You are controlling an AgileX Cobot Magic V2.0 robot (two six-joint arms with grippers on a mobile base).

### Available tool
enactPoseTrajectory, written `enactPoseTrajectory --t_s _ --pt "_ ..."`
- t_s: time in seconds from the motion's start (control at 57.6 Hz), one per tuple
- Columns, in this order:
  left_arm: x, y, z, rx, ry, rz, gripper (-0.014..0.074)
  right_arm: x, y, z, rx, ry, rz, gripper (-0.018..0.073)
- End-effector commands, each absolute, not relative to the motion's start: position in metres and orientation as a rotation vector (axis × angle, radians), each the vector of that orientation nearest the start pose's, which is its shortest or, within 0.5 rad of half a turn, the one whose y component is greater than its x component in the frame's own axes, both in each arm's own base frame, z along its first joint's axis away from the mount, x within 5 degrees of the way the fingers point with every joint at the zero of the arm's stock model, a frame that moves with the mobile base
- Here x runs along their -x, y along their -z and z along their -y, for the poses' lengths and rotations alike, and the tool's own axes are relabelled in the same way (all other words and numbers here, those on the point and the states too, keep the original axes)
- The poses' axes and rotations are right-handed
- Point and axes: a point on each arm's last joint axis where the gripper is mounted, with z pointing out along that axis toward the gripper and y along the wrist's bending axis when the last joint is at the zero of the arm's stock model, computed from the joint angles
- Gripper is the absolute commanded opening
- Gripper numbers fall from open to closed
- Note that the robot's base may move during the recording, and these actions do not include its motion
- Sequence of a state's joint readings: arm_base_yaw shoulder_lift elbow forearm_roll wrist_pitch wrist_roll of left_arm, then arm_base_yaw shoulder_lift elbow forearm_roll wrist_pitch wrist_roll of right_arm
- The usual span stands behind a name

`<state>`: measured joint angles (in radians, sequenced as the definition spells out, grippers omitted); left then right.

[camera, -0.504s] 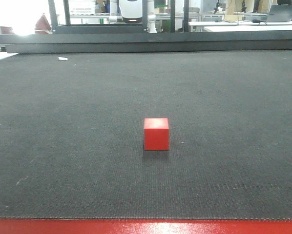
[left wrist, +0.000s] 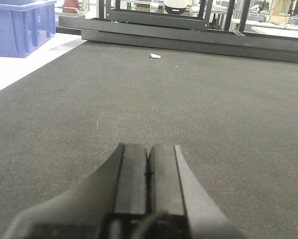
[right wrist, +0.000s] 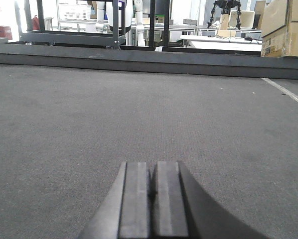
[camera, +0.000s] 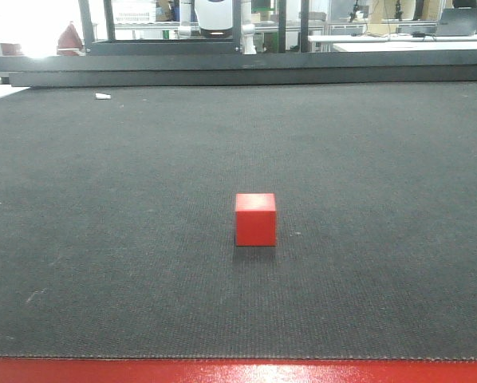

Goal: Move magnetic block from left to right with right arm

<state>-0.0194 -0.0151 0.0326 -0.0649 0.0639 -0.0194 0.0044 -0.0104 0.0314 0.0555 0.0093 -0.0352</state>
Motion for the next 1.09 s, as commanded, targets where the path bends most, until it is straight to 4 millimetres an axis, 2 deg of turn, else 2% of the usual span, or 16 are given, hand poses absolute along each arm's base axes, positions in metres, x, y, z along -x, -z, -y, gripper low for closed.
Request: enactPoseTrajectory --t_s 0.0,0.417,0.521,0.677,0.851,1.077 --pt "-0.056 -0.203 0.001 0.051 0.088 -1.479 -0.0117 -0.054 -0.212 0.0 -0.016 -0.012 -1.405 0.0054" --pt "-0.056 -0.203 0.001 0.051 0.088 -1.479 -0.0117 -0.054 -0.212 0.0 -0.023 -0.023 -1.436 0.0054" --pt "-0.056 -0.203 0.001 0.051 0.088 -1.479 -0.0117 -0.051 -0.223 0.0 -0.024 -0.032 -1.455 0.0054" --pt "-0.056 -0.203 0.001 0.051 0.088 -1.479 -0.0117 -0.051 -0.249 -0.002 -0.012 -0.042 -1.607 0.0054" --pt "-0.056 -0.203 0.001 0.051 0.088 -1.479 -0.0117 -0.069 -0.272 -0.002 -0.011 -0.044 -1.729 0.0054" --pt "-0.056 -0.203 0.001 0.051 0.088 -1.479 -0.0117 -0.11 -0.293 -0.005 0.008 -0.064 -1.885 0.0054"
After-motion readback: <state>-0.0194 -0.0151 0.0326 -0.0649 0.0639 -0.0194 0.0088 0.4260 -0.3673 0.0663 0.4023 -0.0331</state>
